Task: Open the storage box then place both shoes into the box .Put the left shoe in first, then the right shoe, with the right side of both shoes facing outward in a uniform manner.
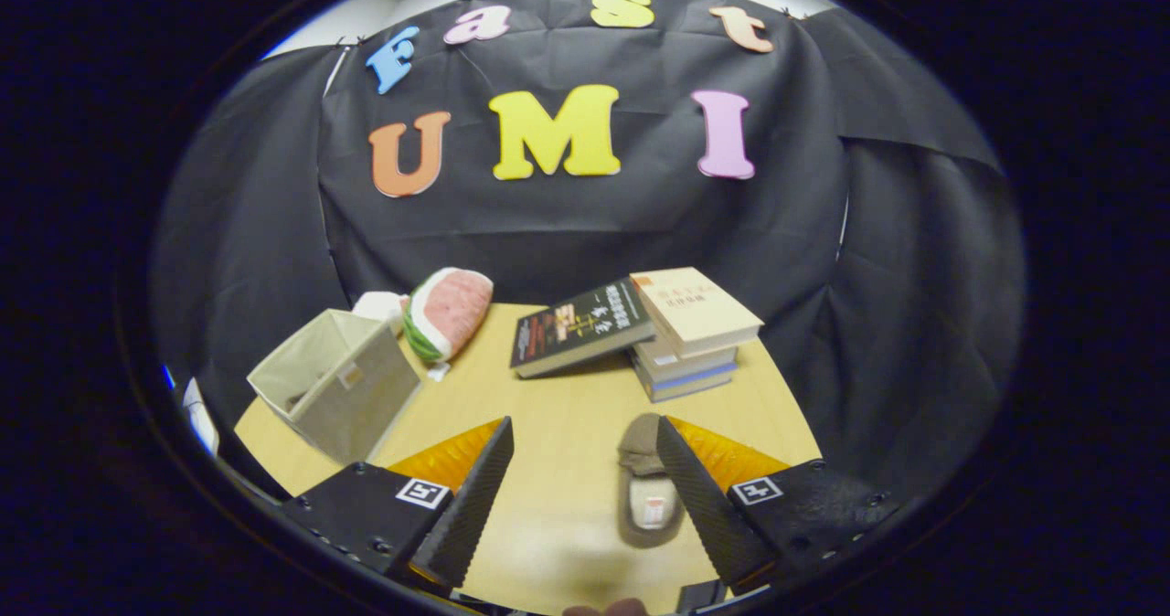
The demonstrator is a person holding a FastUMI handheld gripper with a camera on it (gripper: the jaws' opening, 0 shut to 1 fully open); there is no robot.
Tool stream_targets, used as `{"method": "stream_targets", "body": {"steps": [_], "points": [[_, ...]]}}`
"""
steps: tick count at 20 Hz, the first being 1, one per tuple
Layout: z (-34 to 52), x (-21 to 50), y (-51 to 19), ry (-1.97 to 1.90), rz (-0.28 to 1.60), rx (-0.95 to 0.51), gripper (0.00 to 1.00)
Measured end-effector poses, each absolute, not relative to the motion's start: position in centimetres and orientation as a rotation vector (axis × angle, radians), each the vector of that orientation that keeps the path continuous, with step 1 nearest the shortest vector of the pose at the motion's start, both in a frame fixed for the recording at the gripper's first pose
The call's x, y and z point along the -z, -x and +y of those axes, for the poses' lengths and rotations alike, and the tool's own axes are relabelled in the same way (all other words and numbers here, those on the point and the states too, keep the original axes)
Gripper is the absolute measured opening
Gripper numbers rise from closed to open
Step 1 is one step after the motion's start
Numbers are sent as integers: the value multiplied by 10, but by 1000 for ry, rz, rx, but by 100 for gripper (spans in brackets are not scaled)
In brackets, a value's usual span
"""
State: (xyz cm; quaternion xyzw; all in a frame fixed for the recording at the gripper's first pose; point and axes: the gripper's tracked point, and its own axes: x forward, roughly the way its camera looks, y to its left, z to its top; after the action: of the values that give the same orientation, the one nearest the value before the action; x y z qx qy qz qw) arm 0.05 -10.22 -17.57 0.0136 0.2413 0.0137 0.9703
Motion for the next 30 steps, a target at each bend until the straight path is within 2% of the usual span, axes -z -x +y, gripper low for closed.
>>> {"method": "stream_targets", "body": {"steps": [5, 10, 12, 13, 18, 20, 21, 22, 30], "points": [[-157, 260, -20, -39, 665, 2, 96], [-170, 321, -41, -78, 794, 19, 96], [-171, 334, -47, -93, 832, 22, 88], [-170, 341, -51, -98, 849, 16, 76], [-175, 358, -57, -102, 905, 20, 40], [-178, 356, -61, -130, 905, 38, 14], [-180, 356, -57, -148, 904, 65, 14], [-180, 359, -60, -167, 917, 70, 1], [-152, 320, -41, -392, 919, 132, 0]]}}
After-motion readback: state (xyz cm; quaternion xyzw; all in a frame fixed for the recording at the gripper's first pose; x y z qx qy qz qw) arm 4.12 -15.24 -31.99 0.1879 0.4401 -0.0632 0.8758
